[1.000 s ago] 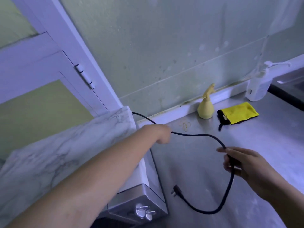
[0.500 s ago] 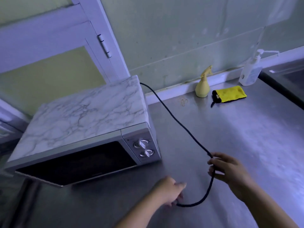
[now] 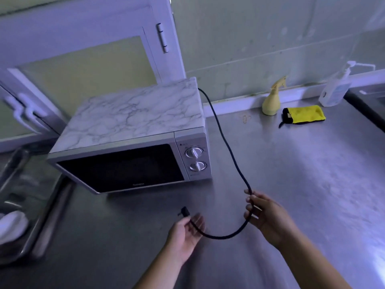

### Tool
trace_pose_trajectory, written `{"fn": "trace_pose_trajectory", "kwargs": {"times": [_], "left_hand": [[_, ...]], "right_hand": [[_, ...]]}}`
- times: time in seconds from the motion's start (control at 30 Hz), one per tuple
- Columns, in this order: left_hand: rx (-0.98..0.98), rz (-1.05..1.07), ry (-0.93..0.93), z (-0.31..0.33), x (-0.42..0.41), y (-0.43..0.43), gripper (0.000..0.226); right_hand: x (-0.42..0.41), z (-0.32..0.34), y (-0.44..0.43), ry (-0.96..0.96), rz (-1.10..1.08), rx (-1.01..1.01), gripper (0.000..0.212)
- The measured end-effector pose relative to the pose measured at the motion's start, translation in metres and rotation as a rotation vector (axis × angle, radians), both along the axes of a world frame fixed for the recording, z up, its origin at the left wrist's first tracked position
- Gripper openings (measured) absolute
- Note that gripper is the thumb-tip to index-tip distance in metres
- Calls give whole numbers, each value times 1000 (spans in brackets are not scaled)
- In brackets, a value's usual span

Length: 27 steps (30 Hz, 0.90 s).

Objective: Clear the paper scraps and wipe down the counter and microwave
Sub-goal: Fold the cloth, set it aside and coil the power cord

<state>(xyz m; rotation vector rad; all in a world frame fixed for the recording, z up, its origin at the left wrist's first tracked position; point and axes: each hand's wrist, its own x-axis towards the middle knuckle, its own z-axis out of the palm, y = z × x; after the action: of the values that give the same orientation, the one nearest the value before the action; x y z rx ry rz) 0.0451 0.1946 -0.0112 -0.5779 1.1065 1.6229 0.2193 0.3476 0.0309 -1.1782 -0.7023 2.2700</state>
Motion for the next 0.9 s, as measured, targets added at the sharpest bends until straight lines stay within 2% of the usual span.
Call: {"fn": "trace_pose_trajectory", "kwargs": {"times": [0.13,0.23,0.33,0.53,0.7,0.8,0.9], "left_hand": [[140,51,201,36,-16,-3,18],[180,-60,451,67,-18,0,24],[183,-194,607,90,-11,9,37],[69,-311,808,115,18,49,37],[-21,-527,968,123,38,87,37],[-81,-634,1010,127,44,106,27],[-25,-692,991,129,46,116,20]], "right_hand": [[3,4,-2,8,-10,27,23],[5,12,-8,82,21,26,26],[8,26,-12,218,44,26,35],[19,61,-8,373,214,174,41],[19,73,-9,217,232,393,30],[21,69,-13,138,194,446,25],[27,59,-11,65,138,458,25]]}}
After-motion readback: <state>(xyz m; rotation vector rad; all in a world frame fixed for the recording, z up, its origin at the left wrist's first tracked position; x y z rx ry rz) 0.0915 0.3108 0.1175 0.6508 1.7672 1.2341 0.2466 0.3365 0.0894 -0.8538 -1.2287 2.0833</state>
